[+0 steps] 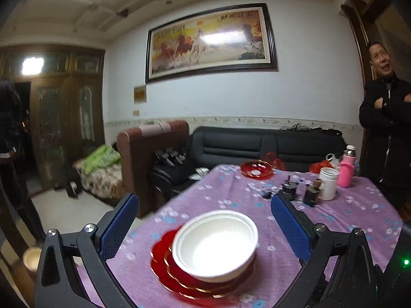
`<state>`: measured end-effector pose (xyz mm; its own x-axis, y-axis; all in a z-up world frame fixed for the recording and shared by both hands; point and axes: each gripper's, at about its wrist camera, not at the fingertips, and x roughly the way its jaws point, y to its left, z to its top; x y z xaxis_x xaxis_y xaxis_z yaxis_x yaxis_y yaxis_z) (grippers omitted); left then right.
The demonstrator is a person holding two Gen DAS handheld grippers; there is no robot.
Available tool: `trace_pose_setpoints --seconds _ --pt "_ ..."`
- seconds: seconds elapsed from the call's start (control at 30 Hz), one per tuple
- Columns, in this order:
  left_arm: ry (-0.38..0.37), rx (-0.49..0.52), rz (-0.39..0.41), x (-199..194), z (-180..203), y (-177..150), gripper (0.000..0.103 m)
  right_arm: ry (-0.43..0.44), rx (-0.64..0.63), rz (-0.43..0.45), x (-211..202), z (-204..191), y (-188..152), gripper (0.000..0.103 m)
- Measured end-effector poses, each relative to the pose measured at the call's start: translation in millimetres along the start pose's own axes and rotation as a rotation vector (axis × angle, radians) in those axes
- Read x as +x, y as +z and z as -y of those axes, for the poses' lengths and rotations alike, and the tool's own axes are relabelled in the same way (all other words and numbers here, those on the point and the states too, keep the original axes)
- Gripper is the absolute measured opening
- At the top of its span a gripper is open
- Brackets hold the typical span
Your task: Organize plates and bowls
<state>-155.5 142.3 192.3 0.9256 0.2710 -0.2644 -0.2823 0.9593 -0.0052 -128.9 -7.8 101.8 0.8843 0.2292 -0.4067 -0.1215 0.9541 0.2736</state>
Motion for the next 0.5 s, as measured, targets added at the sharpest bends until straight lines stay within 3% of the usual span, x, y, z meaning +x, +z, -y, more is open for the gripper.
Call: trace_pose_setpoints --seconds 0.17,0.5 --pt "-0.050 -0.043 -0.127 21.9 -9.3 -13.5 0.103 -0.035 -0.014 0.007 -8.7 -6.8 -5.0 0.089" --pt "-0.021 -0.054 -0.281 58.7 -33.9 -42.4 0.103 -0.068 -0.178 0.001 -7.0 -52.2 -17.8 0.091"
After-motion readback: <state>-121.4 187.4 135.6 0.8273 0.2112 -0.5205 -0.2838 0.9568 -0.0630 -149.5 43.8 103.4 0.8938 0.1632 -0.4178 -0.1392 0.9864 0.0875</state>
